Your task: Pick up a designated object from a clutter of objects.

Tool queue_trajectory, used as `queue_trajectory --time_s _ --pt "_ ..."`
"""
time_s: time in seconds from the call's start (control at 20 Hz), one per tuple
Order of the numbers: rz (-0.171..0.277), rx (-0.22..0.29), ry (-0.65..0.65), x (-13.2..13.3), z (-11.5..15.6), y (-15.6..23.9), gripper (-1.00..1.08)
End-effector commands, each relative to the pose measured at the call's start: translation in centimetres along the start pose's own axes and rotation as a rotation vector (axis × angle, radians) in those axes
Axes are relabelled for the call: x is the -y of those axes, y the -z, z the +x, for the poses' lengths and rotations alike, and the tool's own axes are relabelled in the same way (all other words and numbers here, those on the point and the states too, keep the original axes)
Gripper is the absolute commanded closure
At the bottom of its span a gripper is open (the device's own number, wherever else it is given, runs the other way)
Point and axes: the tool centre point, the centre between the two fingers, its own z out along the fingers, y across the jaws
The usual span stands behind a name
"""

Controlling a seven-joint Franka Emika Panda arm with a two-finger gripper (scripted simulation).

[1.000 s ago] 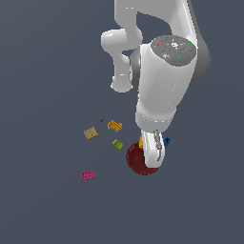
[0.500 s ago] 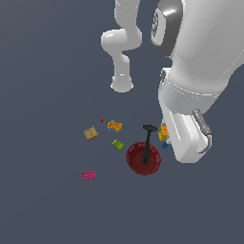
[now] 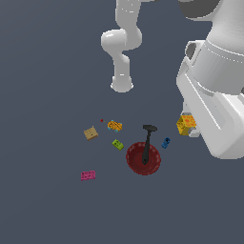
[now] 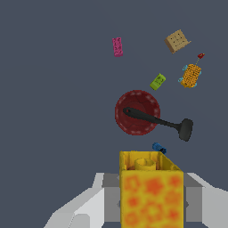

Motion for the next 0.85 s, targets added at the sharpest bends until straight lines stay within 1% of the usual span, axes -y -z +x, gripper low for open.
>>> queue_trajectory --time_s 0.0,0.4,0.8 --pt "-0.001 0.000 0.000 0.3 -0.5 1.0 1.08" --pt "-0.001 0.001 0.000 0.9 -1.3 2.7 1.08" --pt "-0.001 0.001 0.000 1.0 -1.5 3.0 1.08"
